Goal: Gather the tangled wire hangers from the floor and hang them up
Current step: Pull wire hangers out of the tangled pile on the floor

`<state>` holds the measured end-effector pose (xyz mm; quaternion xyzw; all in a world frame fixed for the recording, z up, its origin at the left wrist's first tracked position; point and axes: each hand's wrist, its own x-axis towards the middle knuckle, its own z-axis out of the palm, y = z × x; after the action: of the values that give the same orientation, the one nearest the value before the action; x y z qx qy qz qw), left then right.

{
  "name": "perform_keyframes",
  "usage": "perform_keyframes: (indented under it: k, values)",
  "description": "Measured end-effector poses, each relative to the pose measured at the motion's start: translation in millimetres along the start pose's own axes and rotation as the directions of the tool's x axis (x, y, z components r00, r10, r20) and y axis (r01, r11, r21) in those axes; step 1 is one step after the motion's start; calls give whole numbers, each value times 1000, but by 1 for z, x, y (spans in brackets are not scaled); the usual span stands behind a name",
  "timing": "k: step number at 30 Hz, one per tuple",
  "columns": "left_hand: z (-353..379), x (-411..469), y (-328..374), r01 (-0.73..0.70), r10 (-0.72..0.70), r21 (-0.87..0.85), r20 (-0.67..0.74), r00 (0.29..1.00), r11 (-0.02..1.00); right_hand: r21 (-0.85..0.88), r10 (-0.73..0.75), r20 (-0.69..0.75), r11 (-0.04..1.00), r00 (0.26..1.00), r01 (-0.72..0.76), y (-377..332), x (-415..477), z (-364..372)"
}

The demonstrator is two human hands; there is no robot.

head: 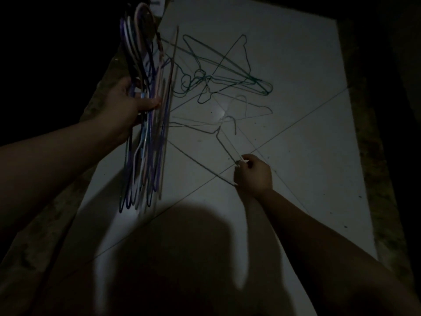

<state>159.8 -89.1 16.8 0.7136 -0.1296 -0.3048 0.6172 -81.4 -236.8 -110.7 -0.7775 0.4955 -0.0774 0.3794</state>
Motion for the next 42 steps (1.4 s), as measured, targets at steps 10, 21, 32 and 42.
perform_keyframes:
  k: [10, 21, 32, 42]
  values:
    - [9, -6, 17, -27, 26, -40, -6, 1000, 999, 665, 17, 459, 657, 889, -356, -39, -18, -12]
    - [8, -22, 25, -23, 22, -11, -77, 997, 1000, 502, -62, 637, 790, 768, -353, -34, -39, 5]
    - [-7, -19, 30, -48, 46, -33, -63, 997, 998, 559, -156, 663, 754, 732, -345, -57, -51, -9]
    - [-12, -16, 39, -68, 63, -83, -65, 996, 994, 541, -127, 600, 791, 790, -284, -68, -48, -41]
